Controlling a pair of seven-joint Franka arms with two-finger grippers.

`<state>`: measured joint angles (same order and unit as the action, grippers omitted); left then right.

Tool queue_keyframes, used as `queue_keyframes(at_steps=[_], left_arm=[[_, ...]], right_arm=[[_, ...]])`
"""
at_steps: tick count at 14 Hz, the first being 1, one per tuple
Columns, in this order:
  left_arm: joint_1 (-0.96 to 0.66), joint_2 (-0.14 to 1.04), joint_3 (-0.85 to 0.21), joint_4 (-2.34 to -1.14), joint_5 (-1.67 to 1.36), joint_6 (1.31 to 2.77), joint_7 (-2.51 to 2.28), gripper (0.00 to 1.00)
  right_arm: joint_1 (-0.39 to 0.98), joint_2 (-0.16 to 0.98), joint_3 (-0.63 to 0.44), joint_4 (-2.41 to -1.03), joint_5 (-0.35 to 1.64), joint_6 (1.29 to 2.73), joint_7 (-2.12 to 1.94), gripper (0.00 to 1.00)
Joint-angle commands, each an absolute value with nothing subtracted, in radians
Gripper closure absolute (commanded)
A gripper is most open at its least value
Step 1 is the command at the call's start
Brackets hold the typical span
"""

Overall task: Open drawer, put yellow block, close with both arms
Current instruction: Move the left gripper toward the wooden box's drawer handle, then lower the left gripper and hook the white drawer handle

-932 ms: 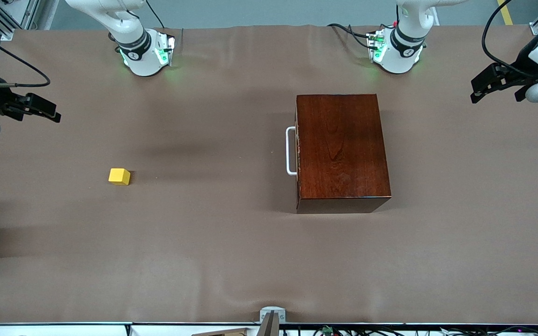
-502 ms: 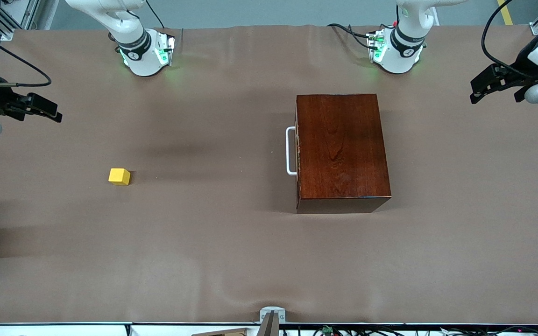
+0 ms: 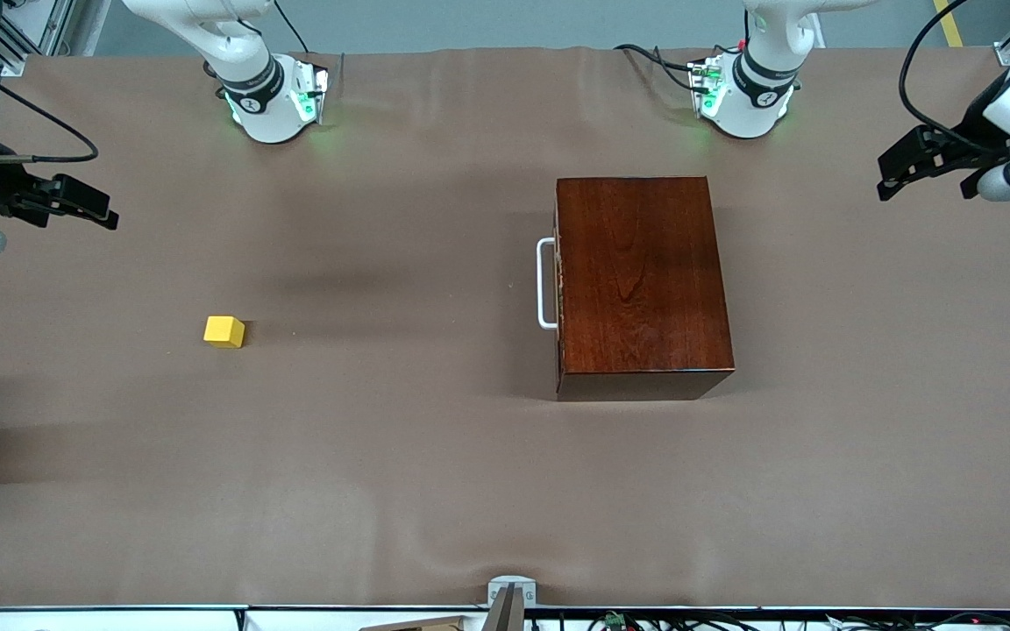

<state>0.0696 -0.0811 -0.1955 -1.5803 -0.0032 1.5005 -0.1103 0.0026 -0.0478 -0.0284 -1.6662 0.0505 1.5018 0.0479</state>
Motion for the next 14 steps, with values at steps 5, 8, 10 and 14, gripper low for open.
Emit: queue_keyframes(at_steps=[5, 8, 10, 14], left_arm=[[0.031, 0.145, -0.422, -1.384, -0.002, 1.47, -0.309, 0.0], [-0.148, 0.299, -0.419, -1.264, 0.026, 1.477, -0.535, 0.0], [-0.277, 0.397, -0.408, -1.205, 0.101, 1.517, -0.667, 0.0], [-0.6, 0.557, -0.228, -1.135, 0.149, 1.607, -0.848, 0.0]], right_arm=[[-0.006, -0.063, -0.02, -1.674, 0.063, 1.497, 0.038, 0.0], [-0.008, -0.061, -0.02, -1.672, 0.063, 1.497, 0.037, 0.0], [-0.008, -0.061, -0.02, -1.674, 0.063, 1.497, 0.038, 0.0], [-0.008, -0.061, -0.02, -1.674, 0.063, 1.496, 0.038, 0.0]])
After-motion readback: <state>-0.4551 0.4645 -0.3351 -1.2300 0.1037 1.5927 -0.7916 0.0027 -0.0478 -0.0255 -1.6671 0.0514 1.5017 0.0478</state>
